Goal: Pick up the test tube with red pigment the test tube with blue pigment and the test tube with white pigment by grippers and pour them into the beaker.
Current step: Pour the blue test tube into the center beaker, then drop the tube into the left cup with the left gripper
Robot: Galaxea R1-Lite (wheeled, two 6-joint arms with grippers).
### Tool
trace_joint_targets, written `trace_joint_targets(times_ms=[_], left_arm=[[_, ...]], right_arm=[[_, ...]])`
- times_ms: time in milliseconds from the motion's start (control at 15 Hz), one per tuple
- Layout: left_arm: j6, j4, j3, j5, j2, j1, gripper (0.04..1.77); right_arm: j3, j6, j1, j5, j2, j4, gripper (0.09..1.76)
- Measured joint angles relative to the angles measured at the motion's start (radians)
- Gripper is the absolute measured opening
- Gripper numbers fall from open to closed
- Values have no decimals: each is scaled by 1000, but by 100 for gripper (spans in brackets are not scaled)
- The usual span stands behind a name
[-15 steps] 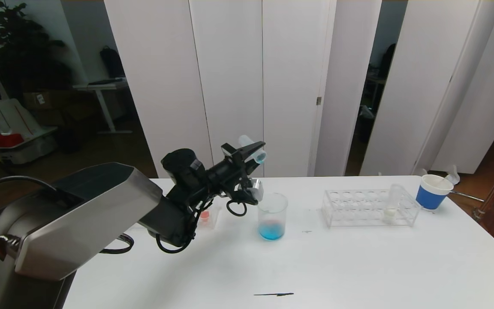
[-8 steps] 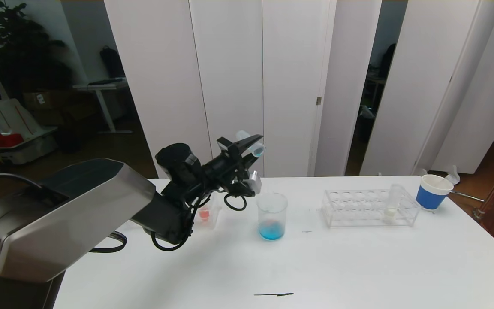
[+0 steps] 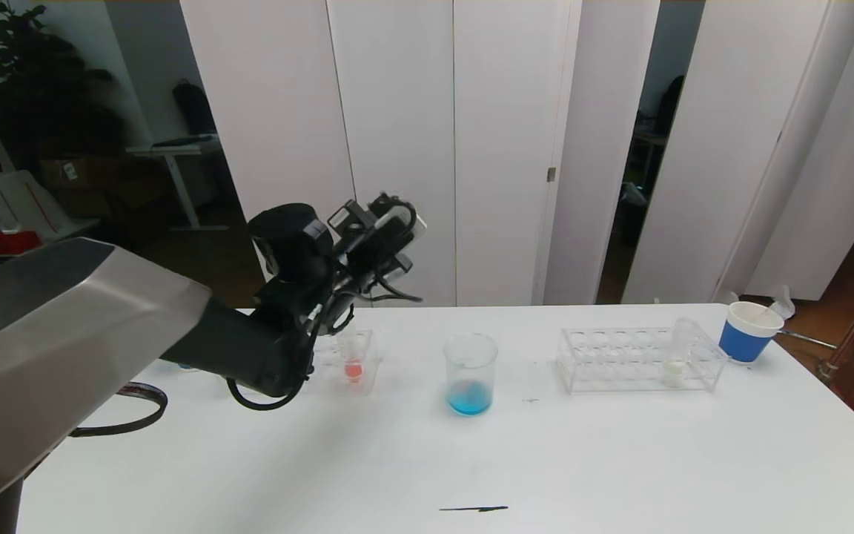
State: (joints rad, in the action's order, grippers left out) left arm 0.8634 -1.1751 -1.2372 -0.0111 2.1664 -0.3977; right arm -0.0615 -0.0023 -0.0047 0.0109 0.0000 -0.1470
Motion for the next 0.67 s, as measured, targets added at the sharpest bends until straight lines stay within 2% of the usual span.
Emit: trace_joint_targets(times_ms=[200,533,667], left_arm=[[-283,200,-45,-123,-70,-7,58],[-712,600,-85,-146,-224,6,58],[-883,703,-94,-144,-287,9,58]], right_arm=[[0,0,0,0,0,1,175],[0,0,0,0,0,0,175],[0,0,0,0,0,0,175]])
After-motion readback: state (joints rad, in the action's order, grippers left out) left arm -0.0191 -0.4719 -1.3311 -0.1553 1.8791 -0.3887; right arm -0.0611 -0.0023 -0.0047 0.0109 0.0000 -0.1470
